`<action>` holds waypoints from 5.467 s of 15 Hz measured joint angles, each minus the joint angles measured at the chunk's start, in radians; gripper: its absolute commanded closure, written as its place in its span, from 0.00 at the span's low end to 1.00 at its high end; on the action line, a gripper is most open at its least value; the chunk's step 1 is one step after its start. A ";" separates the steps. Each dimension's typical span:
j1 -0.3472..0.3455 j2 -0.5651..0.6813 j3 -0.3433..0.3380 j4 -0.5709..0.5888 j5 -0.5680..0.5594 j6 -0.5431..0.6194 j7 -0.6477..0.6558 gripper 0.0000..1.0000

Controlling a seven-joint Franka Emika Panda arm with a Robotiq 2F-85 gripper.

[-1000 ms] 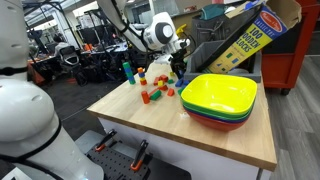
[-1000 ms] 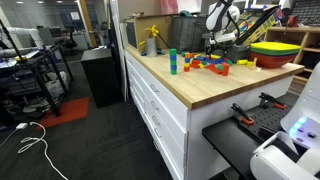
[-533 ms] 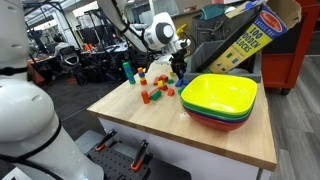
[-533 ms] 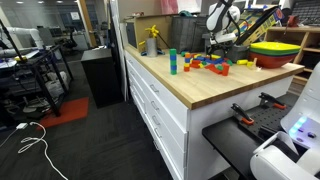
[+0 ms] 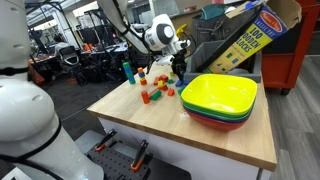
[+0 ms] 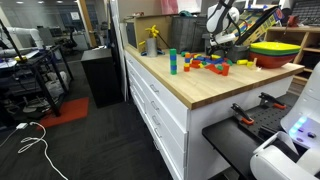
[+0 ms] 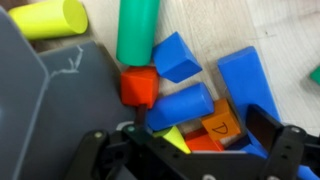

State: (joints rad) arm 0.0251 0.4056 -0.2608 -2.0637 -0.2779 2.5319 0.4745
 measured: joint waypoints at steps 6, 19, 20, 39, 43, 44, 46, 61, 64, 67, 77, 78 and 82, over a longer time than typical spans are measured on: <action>0.004 0.014 -0.002 0.001 -0.018 0.000 0.006 0.00; -0.046 0.006 0.092 -0.007 0.284 -0.146 -0.044 0.00; -0.055 0.001 0.107 -0.007 0.327 -0.159 -0.062 0.00; -0.137 -0.277 0.131 -0.101 0.441 -0.177 -0.331 0.00; -0.137 -0.268 0.136 -0.122 0.435 -0.193 -0.526 0.00; -0.137 -0.264 0.137 -0.122 0.422 -0.193 -0.557 0.00; -0.137 -0.255 0.137 -0.117 0.359 -0.193 -0.577 0.00; -0.120 -0.143 0.146 -0.072 0.165 -0.195 -0.563 0.00; -0.119 -0.126 0.146 -0.073 0.165 -0.195 -0.537 0.00; -0.119 -0.114 0.146 -0.070 0.165 -0.195 -0.508 0.00; -0.122 -0.086 0.137 -0.068 0.165 -0.195 -0.467 0.00; -0.122 -0.084 0.135 -0.068 0.165 -0.195 -0.467 0.01; -0.124 -0.080 0.132 -0.068 0.165 -0.195 -0.466 0.39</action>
State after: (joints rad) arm -0.0990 0.3257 -0.1290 -2.1320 -0.1127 2.3369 0.0083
